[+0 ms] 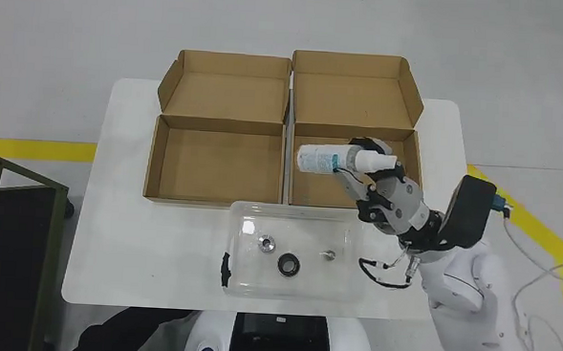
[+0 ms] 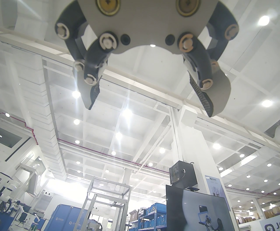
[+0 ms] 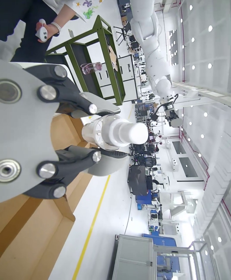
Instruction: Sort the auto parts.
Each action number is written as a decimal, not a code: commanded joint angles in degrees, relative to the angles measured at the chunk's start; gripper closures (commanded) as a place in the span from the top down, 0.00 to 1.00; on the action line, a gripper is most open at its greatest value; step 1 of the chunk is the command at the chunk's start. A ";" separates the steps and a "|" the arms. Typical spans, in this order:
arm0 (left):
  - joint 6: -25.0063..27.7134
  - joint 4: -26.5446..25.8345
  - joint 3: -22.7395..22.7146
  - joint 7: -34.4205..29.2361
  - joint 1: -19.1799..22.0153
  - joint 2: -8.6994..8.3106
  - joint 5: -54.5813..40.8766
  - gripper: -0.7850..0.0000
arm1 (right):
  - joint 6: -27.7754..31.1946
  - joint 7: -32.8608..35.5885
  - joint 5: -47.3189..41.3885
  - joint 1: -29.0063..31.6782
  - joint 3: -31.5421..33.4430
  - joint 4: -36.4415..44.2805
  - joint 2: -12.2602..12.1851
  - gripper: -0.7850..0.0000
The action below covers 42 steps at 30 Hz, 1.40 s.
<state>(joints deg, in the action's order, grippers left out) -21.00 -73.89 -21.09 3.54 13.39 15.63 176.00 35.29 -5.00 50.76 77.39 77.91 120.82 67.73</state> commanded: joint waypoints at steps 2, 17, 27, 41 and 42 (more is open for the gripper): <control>0.00 0.00 0.00 0.00 0.00 0.00 0.00 1.00 | -0.83 -1.09 -0.46 -0.39 0.64 0.51 0.06 0.00; 0.00 0.00 0.00 0.00 0.00 0.00 0.00 1.00 | -2.47 -0.79 2.78 -0.44 -0.55 -1.08 0.28 0.00; 0.00 0.00 0.00 0.00 0.00 0.00 0.00 1.00 | -3.58 5.74 9.49 0.14 -3.62 -4.86 0.17 0.00; 0.00 0.00 0.00 0.00 0.00 0.00 0.00 1.00 | -6.47 16.63 18.09 -2.87 -4.64 -11.76 -0.15 0.00; 0.00 0.00 0.00 0.00 0.00 0.00 0.00 1.00 | -6.55 16.86 17.81 -3.20 -4.85 -12.50 -0.12 0.00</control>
<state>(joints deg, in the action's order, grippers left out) -21.00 -73.89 -21.09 3.54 13.39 15.63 176.00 28.76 11.56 68.86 74.52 73.28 109.10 67.58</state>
